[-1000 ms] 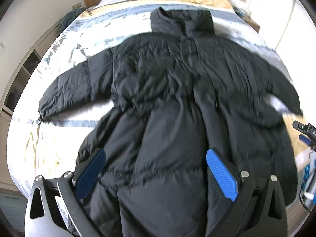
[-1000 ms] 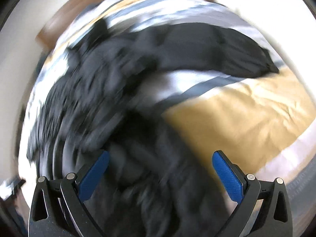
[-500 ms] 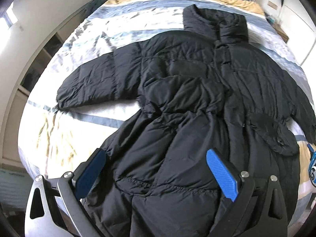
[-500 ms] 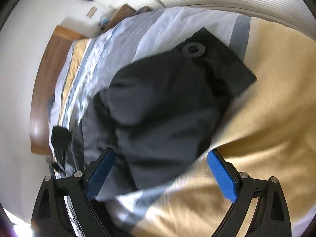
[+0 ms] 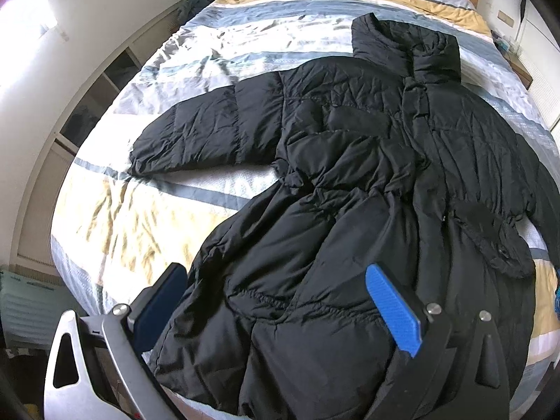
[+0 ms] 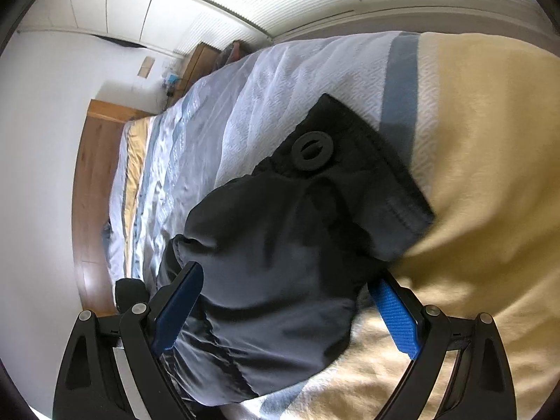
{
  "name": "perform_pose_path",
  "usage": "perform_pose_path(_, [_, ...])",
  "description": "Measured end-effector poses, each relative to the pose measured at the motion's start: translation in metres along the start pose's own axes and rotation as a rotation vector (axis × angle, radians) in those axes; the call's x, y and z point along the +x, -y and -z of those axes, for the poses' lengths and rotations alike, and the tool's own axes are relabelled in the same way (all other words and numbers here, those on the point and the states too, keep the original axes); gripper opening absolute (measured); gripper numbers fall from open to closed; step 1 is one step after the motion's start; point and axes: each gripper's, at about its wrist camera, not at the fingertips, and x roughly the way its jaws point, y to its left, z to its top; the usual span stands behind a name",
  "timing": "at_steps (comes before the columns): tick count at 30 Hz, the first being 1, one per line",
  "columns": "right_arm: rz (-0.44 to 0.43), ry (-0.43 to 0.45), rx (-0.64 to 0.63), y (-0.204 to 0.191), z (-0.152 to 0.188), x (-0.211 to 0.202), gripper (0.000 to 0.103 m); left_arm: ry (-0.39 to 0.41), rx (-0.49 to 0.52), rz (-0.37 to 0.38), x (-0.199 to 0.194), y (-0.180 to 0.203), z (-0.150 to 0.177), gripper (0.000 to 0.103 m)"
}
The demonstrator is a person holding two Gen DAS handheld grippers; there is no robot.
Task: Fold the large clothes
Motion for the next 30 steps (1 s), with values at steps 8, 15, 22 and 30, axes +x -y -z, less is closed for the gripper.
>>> perform_pose_path(8, [-0.017,-0.042,-0.014,0.012,0.004,-0.006,0.090,0.001,0.003,-0.011,-0.018,0.008,0.008,0.103])
perform_pose_path(15, [0.032,-0.048,-0.135,-0.002,0.006,0.002,0.090,-0.001,0.079,-0.059,-0.034,0.023,0.006,0.103])
perform_pose_path(22, [0.067,0.003,-0.273,-0.015,0.012,0.006,0.085,-0.010,0.186,-0.080,-0.033,0.065,-0.001,0.103])
perform_pose_path(30, [0.047,0.070,-0.282,-0.013,0.010,0.000,0.060,-0.043,0.214,-0.010,-0.033,0.118,-0.005,0.103])
